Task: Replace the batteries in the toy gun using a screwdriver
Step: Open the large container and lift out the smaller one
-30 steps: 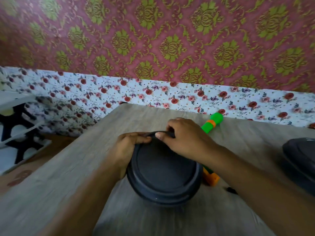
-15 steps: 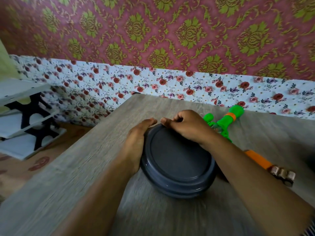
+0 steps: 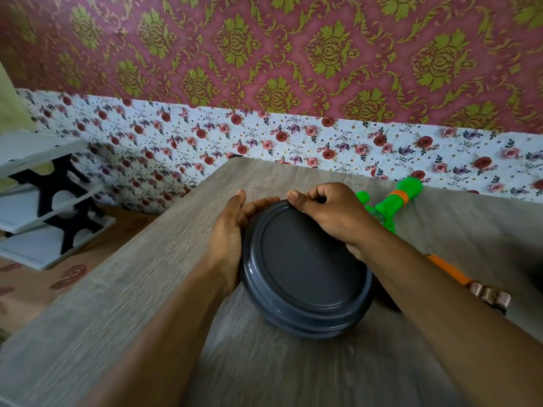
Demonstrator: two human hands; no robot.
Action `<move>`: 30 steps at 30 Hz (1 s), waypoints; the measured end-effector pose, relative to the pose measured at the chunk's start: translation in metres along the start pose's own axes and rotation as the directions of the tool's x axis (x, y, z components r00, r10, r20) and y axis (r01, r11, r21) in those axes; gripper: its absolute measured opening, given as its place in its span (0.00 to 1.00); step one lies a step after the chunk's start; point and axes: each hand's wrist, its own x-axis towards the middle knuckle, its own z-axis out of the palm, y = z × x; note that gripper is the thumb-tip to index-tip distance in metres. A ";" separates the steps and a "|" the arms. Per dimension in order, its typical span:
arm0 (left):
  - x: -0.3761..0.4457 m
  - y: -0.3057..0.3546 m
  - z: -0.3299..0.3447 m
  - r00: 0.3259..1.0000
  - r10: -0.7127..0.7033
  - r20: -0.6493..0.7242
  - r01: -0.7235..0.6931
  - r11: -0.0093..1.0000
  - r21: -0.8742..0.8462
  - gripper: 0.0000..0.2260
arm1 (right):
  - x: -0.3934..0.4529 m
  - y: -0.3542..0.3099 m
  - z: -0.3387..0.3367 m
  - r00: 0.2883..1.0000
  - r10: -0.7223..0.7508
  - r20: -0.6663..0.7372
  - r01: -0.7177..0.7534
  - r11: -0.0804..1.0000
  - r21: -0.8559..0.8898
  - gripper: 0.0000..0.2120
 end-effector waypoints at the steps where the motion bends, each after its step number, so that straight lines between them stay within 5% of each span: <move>1: 0.001 0.000 0.000 1.000 0.002 0.005 -0.002 1.000 -0.008 0.27 | -0.001 -0.001 0.000 1.000 0.007 -0.005 -0.007 1.000 0.017 0.26; 18: 0.005 -0.001 -0.006 0.999 0.016 0.048 -0.011 0.995 -0.103 0.26 | -0.016 -0.011 -0.001 0.999 0.025 -0.027 -0.020 0.987 0.159 0.22; 24: 0.001 -0.005 -0.009 0.999 0.029 -0.014 -0.027 0.996 0.088 0.20 | -0.014 -0.015 -0.005 0.997 -0.015 -0.075 0.032 0.972 0.231 0.22; 30: 0.004 0.000 -0.014 0.997 -0.058 -0.050 0.068 0.974 0.218 0.12 | -0.009 -0.011 -0.021 1.000 0.001 0.029 -0.006 0.984 0.180 0.27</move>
